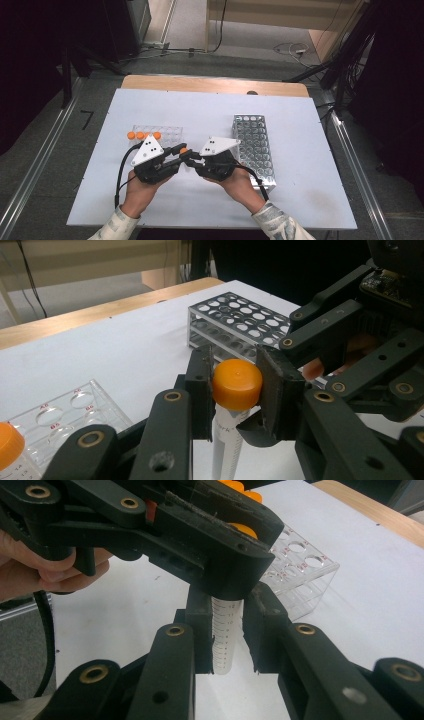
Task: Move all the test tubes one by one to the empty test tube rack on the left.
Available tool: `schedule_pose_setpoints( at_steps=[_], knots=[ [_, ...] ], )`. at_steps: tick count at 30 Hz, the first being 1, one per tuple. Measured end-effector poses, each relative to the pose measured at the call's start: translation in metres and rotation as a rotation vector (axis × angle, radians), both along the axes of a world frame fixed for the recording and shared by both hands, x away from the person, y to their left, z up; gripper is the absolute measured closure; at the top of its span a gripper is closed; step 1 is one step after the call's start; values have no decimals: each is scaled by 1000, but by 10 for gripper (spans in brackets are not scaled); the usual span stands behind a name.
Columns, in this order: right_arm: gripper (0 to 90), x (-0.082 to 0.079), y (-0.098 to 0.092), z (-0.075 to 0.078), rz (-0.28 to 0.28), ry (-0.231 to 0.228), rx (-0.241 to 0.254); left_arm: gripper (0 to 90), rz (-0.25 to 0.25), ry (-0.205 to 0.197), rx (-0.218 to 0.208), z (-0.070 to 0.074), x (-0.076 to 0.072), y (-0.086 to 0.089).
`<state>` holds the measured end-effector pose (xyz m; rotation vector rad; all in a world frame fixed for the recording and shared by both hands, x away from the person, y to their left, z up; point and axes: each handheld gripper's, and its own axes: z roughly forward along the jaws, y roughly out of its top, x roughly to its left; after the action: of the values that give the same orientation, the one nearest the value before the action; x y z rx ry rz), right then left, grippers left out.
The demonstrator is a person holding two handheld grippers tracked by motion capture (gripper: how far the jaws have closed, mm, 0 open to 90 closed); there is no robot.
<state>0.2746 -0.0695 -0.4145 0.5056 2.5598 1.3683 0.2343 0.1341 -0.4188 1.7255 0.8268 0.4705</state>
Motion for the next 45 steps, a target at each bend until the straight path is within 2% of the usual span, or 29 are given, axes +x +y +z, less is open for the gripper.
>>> schedule_pose_setpoints(
  at_steps=[6,7,8,12,15,18,25,28,35,39,45],
  knots=[
    [714,0,0,0,2,-5,3,704,-4,0,4,2,0,1],
    [670,-1,-1,1,3,-1,4,704,3,-6,11,4,0,2],
    [579,-1,-1,1,9,4,5,704,8,-9,6,5,0,4],
    [408,-1,-3,0,10,19,3,705,25,-16,-26,11,1,13],
    [330,-1,-7,0,-6,26,0,704,39,-18,-33,15,2,19],
    [268,-1,-12,0,-21,13,-8,704,52,-22,-34,17,4,22],
    [238,-4,-35,1,-68,-5,5,704,93,-20,-39,21,10,33],
    [232,-8,-47,2,-100,-35,12,704,105,-14,-36,23,12,36],
    [230,-16,-68,4,-129,-40,19,704,139,-21,-21,25,18,42],
    [231,-19,-81,4,-146,-42,43,705,168,-42,-9,29,21,45],
    [233,-19,-96,4,-180,-34,80,705,202,-51,-7,30,31,46]
  ],
)
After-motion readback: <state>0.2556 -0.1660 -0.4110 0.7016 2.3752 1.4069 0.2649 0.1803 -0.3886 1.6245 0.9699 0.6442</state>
